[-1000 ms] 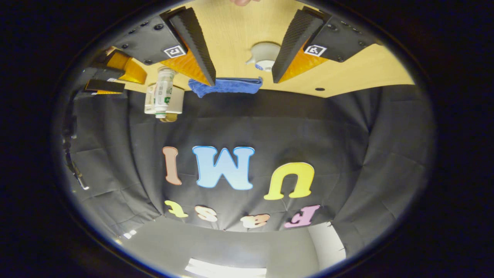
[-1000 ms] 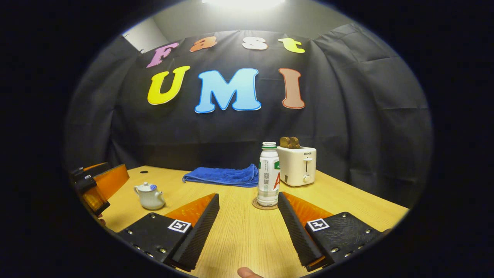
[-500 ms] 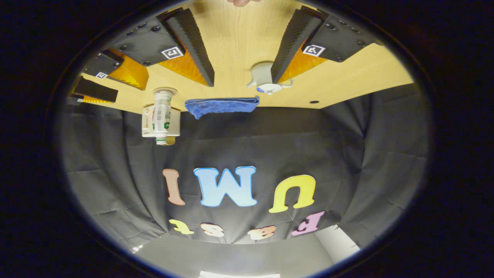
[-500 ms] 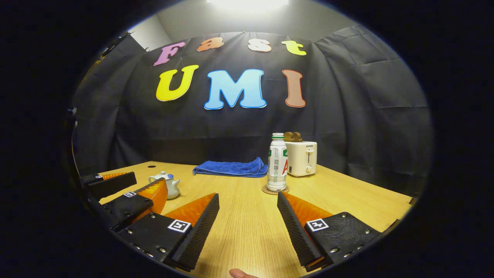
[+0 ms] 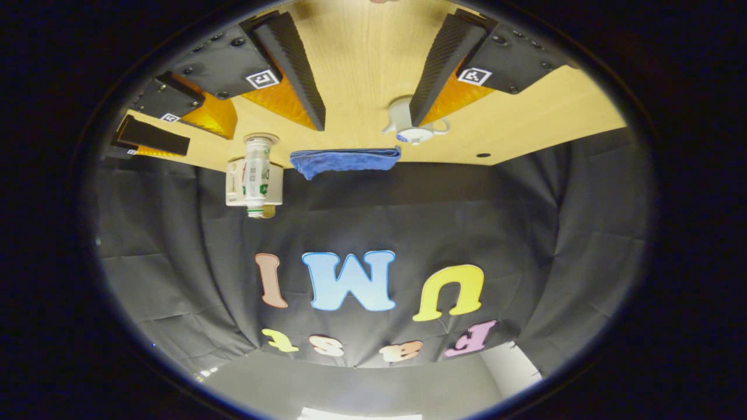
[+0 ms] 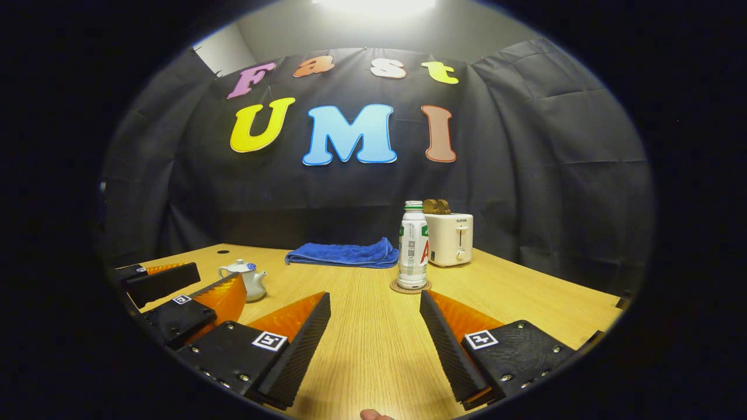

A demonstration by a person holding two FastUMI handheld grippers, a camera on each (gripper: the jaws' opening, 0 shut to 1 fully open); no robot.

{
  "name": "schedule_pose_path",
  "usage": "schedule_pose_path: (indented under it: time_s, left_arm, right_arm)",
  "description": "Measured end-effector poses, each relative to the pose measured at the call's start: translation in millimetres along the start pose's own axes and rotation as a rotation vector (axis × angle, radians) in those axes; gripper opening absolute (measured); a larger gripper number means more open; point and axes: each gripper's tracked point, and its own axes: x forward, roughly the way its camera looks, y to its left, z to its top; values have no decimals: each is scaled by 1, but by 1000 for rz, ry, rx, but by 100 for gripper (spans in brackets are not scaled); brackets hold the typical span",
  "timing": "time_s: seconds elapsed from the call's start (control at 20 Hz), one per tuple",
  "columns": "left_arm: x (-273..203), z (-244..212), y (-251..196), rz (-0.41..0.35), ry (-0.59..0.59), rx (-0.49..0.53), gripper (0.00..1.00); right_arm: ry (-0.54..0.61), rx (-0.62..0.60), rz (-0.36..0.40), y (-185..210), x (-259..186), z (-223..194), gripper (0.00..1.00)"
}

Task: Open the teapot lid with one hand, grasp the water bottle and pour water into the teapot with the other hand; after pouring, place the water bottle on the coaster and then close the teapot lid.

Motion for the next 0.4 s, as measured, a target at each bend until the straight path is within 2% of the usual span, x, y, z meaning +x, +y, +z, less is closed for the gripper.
schedule_pose_path:
  time_s: [0.4]
  left_arm:
    - [1, 0, 0, -1, -5, -1, 100]
  right_arm:
    - [0, 0, -28, -4, 2, 0, 95]
